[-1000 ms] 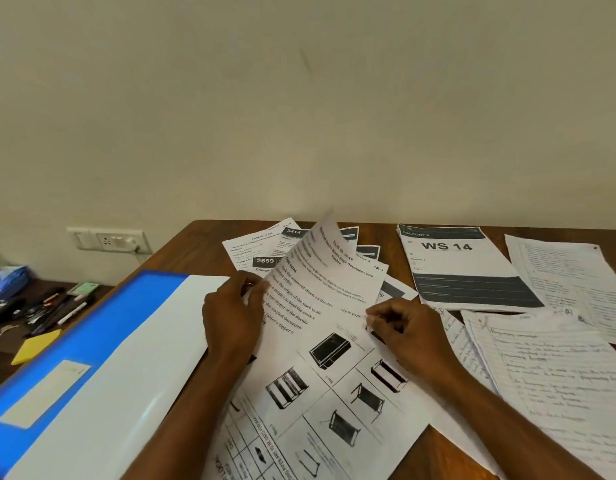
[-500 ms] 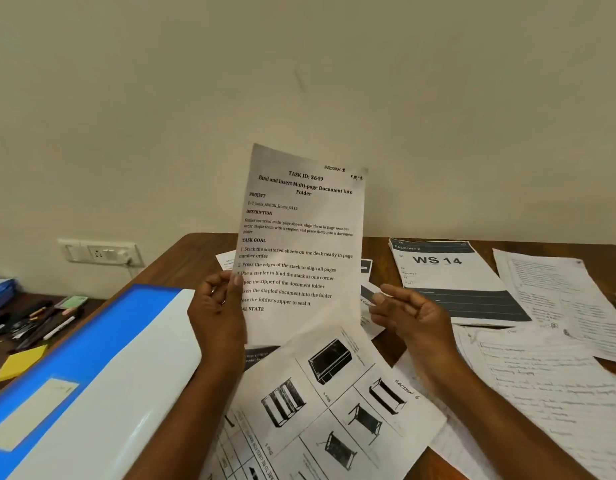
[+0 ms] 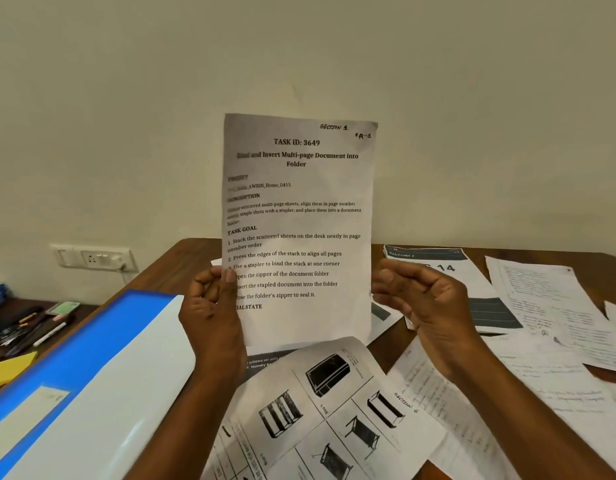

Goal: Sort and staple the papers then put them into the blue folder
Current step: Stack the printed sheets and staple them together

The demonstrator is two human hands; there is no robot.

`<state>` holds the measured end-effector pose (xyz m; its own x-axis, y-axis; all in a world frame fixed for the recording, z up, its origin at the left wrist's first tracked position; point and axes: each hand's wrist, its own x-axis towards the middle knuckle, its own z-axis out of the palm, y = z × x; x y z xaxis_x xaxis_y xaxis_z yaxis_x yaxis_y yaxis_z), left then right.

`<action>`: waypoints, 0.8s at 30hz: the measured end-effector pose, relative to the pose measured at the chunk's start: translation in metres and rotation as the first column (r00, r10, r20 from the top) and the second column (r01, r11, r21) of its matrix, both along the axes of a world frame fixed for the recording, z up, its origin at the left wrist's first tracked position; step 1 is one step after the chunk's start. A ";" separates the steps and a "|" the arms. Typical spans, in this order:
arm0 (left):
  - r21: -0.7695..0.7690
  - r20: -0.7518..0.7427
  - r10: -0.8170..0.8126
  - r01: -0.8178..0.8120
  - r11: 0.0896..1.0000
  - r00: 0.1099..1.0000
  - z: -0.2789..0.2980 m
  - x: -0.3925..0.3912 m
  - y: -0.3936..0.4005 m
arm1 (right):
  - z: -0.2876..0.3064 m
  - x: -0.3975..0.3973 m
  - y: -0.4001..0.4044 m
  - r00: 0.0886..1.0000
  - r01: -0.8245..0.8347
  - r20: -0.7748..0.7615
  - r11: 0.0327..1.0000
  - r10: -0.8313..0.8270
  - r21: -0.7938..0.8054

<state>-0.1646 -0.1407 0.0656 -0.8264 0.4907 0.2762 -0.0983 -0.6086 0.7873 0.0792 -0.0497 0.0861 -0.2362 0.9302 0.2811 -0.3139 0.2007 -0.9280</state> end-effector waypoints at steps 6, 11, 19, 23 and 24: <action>0.050 0.075 -0.056 0.053 0.997 0.996 0.011 0.005 -0.007 | 0.030 0.009 -0.006 1.000 -0.012 -0.022 0.994 0.014 0.109; -0.098 -0.019 -0.109 0.107 0.989 0.994 0.001 0.022 -0.008 | 0.040 0.017 -0.011 0.999 -0.050 -0.001 0.994 0.050 0.100; -0.404 -0.092 -0.538 0.462 0.789 0.838 -0.030 0.043 0.002 | 0.019 0.045 0.037 0.993 0.076 -0.081 0.989 -0.087 -0.131; -0.480 -0.088 -0.706 0.591 0.648 0.703 -0.035 0.038 -0.001 | 0.001 0.060 0.051 0.988 -0.056 0.122 0.954 0.096 -0.295; -0.480 -0.085 -0.707 0.593 0.647 0.702 -0.036 0.036 0.000 | -0.001 0.060 0.050 0.976 -0.100 0.148 0.937 0.157 -0.334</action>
